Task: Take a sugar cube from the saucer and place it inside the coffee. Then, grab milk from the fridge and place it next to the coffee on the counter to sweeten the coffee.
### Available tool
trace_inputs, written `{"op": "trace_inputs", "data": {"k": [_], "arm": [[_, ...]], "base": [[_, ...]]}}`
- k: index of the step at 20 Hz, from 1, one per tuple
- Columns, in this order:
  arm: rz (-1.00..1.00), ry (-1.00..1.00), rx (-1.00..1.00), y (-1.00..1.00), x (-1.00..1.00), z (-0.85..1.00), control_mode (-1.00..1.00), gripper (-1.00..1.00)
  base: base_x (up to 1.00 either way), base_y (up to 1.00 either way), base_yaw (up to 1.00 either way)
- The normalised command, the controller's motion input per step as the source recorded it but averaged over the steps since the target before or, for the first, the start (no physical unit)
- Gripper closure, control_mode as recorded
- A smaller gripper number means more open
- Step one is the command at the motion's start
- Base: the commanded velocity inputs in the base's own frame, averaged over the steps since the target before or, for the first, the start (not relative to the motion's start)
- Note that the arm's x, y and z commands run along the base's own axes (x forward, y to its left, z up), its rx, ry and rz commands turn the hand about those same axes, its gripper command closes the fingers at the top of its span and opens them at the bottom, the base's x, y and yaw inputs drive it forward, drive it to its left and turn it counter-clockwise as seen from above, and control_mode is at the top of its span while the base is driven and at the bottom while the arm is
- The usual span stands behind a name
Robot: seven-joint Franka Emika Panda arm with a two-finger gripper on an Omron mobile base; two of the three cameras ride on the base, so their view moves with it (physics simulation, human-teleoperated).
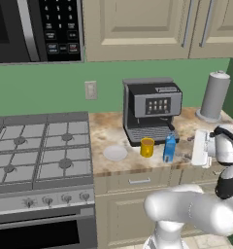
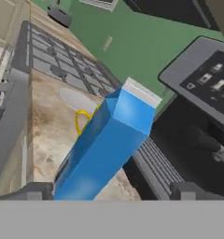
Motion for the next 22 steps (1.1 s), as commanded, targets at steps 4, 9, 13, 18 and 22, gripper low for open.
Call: {"op": "trace_inputs", "data": {"k": [4, 9, 13, 18, 22], "arm": [[0.04, -0.78, -0.46, 0.54, -1.00, 0.33, -1.00, -1.00], [0.06, -0.86, -0.61, 0.88, -0.99, 0.44, -1.00, -1.00], [0.04, -0.77, -0.68, 1.00, -0.74, 0.62, -1.00, -1.00], [0.01, -0.65, -0.70, 1.00, -0.42, 0.77, -1.00, -1.00], [0.00, -0.49, -0.67, 1.00, -0.21, 0.97, -1.00, -1.00]], "base": [[0.00, 0.00, 0.00], [0.00, 0.00, 0.00], [0.00, 0.00, 0.00], [0.00, 0.00, 0.00], [0.00, 0.00, 0.00]]}}
